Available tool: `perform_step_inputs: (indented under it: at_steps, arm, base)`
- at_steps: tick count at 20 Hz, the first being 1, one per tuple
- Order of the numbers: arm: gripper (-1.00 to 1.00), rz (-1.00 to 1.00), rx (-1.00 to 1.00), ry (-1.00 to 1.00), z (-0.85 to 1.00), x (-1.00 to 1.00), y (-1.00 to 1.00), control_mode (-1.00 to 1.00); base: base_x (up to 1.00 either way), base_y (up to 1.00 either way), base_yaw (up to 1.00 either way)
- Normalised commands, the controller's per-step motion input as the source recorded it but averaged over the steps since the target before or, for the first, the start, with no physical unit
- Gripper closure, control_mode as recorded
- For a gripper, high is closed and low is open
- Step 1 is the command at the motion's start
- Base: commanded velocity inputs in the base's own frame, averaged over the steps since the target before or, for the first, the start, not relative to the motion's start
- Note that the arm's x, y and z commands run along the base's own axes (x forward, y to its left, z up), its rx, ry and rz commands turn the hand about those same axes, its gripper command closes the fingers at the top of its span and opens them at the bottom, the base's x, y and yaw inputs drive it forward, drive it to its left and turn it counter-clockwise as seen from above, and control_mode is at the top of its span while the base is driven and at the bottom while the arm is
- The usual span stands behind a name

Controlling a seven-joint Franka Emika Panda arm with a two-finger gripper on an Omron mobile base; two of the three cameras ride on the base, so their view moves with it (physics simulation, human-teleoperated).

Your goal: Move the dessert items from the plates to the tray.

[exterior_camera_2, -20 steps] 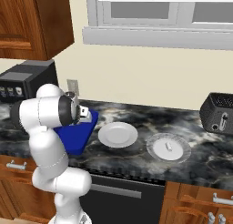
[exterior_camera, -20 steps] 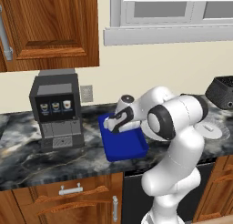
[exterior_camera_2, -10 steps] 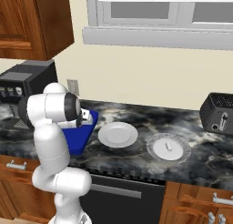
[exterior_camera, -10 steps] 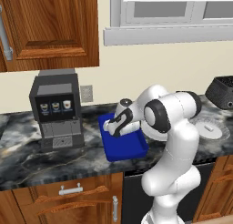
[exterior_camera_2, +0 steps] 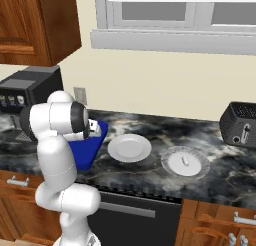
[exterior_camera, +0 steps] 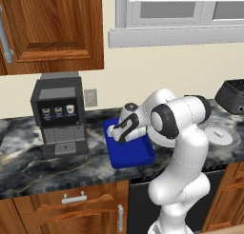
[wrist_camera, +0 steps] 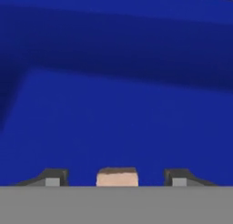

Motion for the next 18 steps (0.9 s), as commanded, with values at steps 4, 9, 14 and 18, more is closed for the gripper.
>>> perform_step_inputs:
  at_steps: [4,9,14,18]
  arm:
    - [-1.00,0.00,0.00,-0.02,0.24,-0.01,0.00,-1.00]
    - [-1.00,0.00,0.00,-0.01,0.49,0.00,-0.03,-1.00]
    - [-1.00,0.00,0.00,0.00,0.46,0.00,-0.14,-1.00]
    - [-1.00,0.00,0.00,0.00,0.39,-0.06,-0.32,-1.00]
  base:
    - [0.00,0.00,0.00]
    - [0.00,0.00,0.00]
    - [0.00,0.00,0.00]
    - [0.00,0.00,0.00]
